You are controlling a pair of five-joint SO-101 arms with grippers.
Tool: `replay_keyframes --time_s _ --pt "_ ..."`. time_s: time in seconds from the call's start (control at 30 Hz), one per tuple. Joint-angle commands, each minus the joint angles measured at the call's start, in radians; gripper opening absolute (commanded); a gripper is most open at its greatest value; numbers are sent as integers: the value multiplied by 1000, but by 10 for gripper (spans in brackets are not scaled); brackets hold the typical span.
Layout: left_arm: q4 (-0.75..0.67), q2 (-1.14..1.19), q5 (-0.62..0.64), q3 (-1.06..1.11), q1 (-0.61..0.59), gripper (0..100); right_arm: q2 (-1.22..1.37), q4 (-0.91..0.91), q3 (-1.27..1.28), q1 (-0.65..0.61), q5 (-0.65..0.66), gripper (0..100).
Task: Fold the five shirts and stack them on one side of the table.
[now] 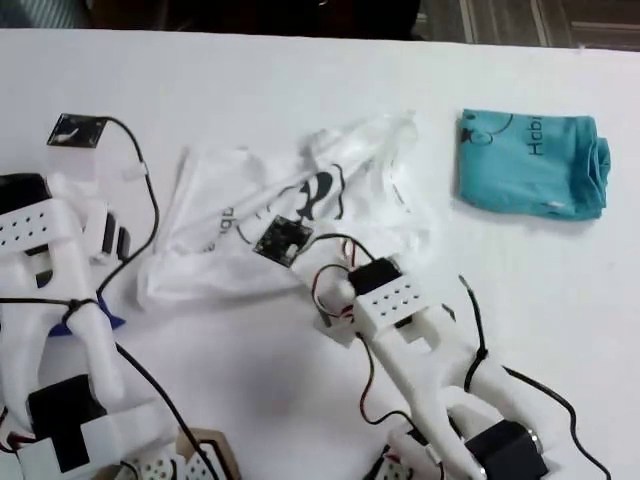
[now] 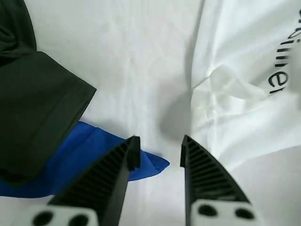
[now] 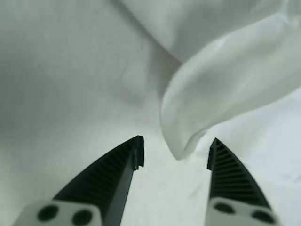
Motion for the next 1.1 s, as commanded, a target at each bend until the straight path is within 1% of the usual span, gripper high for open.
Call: replay_keyframes --time_s 0.0,0.17,0.23,0.33,0.4,0.47,0.53,0.67,0.87,0.93,0.97,1.07 --pt "-15 -43 3 -13 -8 161 53 -38 -5 27 6 219" --pt "-12 -43 3 -13 -8 161 160 -157 -15 85 6 203" --pt "-12 -43 3 -13 -8 161 188 -191 -31 111 3 142" --pt "-11 -43 3 -13 -8 161 202 -205 -66 163 -3 7" --pt "-12 -43 3 -8 -8 161 199 -194 -87 199 -3 36" --pt "-14 -41 3 -5 -8 161 176 -156 -115 229 -5 15" --pt "-14 -38 3 -5 -8 161 130 -101 -146 255 -5 19" --pt "-15 -37 3 -5 -6 161 -15 -5 -173 286 -2 19" --pt "-9 -35 2 -4 -8 161 -275 131 -172 289 8 19" --pt "-8 -35 2 -2 -9 161 -358 174 -172 326 25 19" --pt "-8 -35 2 4 -11 161 -397 188 -172 351 54 19" --pt "-8 -37 0 27 -11 161 -489 206 -167 464 137 19"
